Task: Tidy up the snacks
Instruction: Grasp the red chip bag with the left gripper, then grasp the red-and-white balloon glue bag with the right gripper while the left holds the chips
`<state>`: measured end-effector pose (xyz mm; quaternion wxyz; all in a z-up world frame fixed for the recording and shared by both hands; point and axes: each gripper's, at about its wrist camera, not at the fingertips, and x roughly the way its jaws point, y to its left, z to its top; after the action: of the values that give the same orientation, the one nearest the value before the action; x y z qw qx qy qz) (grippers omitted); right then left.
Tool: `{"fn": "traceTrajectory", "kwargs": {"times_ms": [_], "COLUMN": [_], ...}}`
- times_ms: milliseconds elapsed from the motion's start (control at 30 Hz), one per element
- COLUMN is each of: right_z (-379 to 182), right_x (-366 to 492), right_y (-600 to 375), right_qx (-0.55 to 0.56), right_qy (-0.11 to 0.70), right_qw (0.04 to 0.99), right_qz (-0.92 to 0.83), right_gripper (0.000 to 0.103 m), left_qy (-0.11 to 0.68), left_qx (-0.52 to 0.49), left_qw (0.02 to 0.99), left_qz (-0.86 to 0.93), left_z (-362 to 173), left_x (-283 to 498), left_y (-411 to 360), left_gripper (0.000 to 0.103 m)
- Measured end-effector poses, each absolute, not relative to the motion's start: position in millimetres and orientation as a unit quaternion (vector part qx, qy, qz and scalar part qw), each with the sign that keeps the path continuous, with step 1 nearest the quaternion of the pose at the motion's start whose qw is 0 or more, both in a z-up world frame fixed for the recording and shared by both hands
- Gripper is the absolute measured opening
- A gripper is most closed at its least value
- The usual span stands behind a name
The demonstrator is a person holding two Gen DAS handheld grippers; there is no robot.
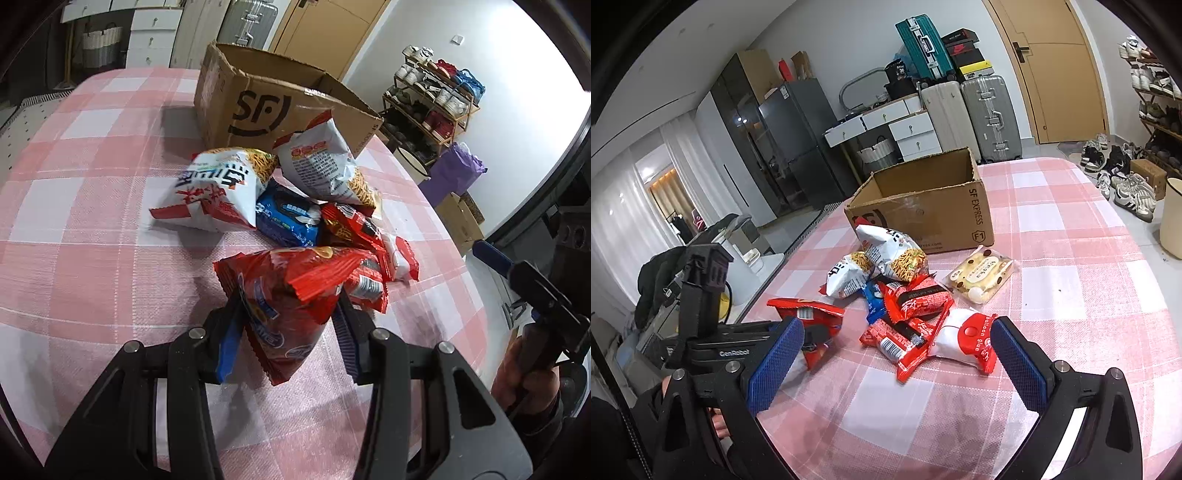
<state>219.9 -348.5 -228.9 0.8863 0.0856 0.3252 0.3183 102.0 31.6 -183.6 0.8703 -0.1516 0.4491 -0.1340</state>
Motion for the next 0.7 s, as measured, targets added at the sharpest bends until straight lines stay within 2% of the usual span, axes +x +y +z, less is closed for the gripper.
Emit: {"fn": "traceTrajectory", "kwargs": {"times_ms": [700], "right_z": [-271], "right_x": [257], "right_y": [-354], "right_qx": [0.075], "right_qy": [0.401], "right_qw": [0.882], "right_qz": [0.237], "right_gripper": [0.103], "left_qy": [0.422], "left_qx": [-0.168], "left_qw": [0.875], "left_qz": [-0.166], "left_z": [-163], "left_x": [72], "left_y": [55], "left_gripper": [0.043]}}
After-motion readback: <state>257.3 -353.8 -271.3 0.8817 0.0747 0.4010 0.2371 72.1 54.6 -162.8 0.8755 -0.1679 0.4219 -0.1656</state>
